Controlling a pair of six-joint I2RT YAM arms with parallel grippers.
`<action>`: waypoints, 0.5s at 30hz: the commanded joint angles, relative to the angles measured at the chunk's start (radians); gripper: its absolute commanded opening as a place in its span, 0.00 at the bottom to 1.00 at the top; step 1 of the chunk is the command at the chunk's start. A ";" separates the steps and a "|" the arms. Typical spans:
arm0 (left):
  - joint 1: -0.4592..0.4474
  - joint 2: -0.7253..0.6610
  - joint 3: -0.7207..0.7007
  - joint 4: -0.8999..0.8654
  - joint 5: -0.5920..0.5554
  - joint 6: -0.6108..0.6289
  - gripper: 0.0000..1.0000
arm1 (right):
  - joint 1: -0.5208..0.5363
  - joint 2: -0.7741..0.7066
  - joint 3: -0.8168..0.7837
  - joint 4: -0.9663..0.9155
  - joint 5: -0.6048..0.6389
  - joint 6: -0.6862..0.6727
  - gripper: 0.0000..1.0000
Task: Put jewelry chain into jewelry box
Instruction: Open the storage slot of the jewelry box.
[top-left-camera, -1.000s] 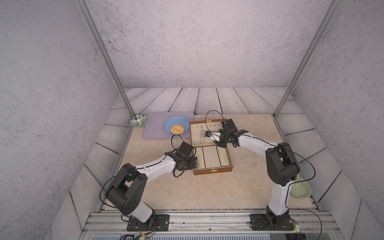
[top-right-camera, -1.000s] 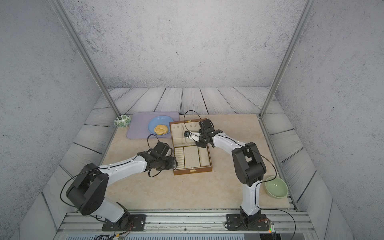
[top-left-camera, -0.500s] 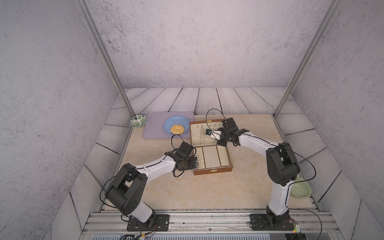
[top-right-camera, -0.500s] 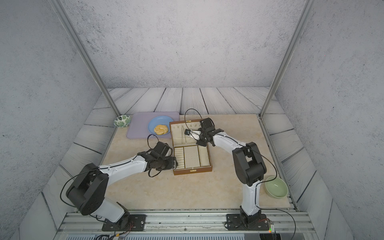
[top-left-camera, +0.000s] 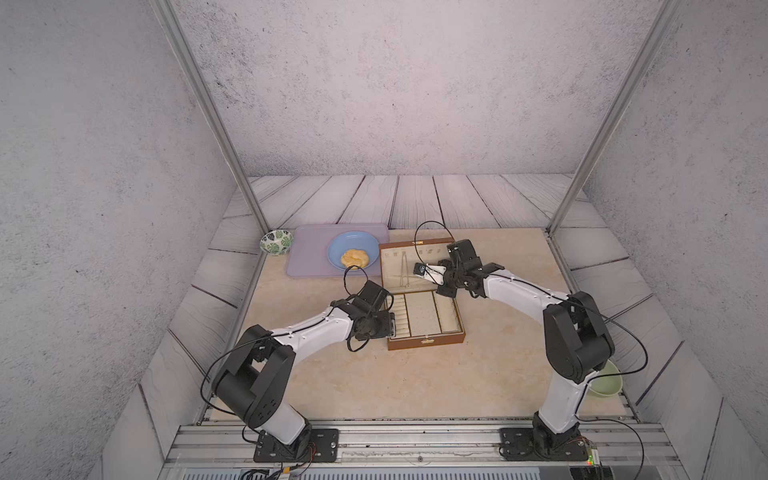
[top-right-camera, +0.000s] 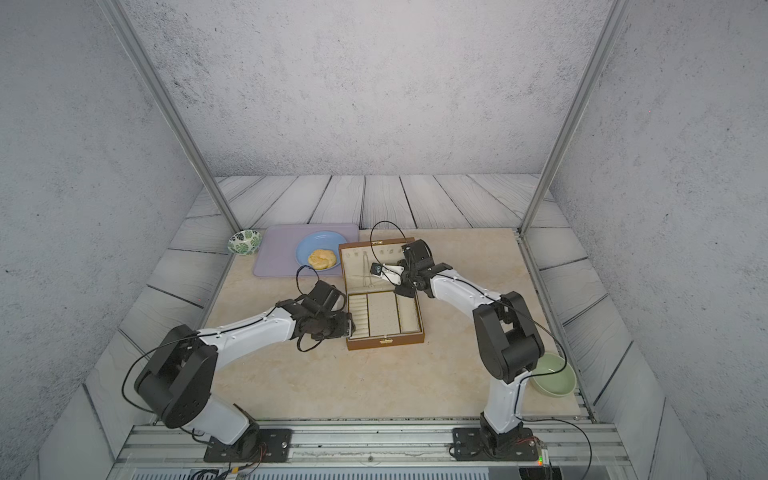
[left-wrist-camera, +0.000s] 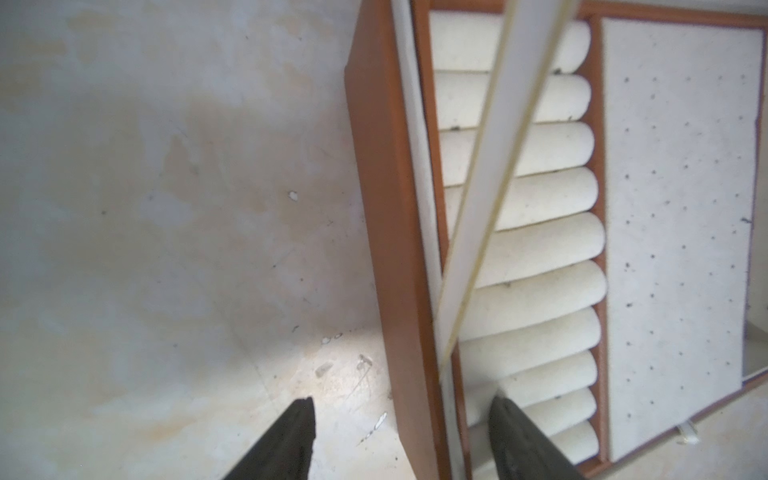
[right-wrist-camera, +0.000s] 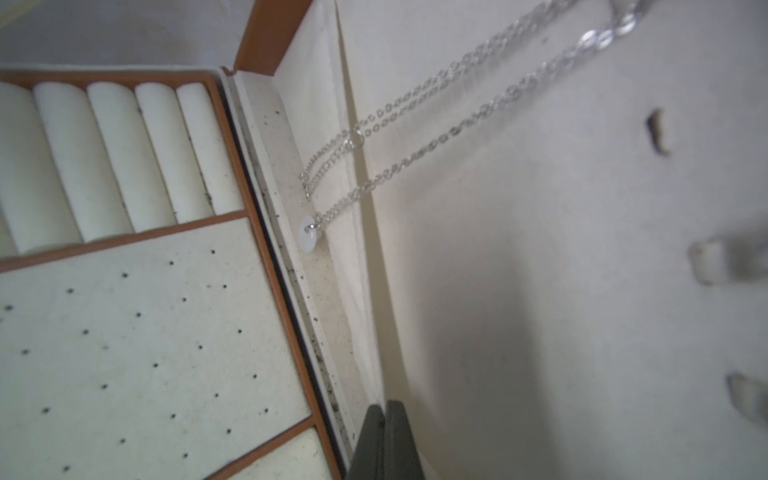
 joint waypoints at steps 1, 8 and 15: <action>0.013 0.020 0.025 -0.094 -0.041 0.023 0.71 | 0.005 -0.032 -0.033 -0.032 -0.023 0.015 0.00; 0.037 -0.041 0.101 -0.142 -0.035 0.055 0.71 | 0.016 -0.027 -0.047 -0.005 -0.020 0.035 0.00; 0.038 -0.072 0.132 0.027 -0.021 0.152 0.66 | 0.017 -0.011 -0.033 0.012 -0.010 0.064 0.00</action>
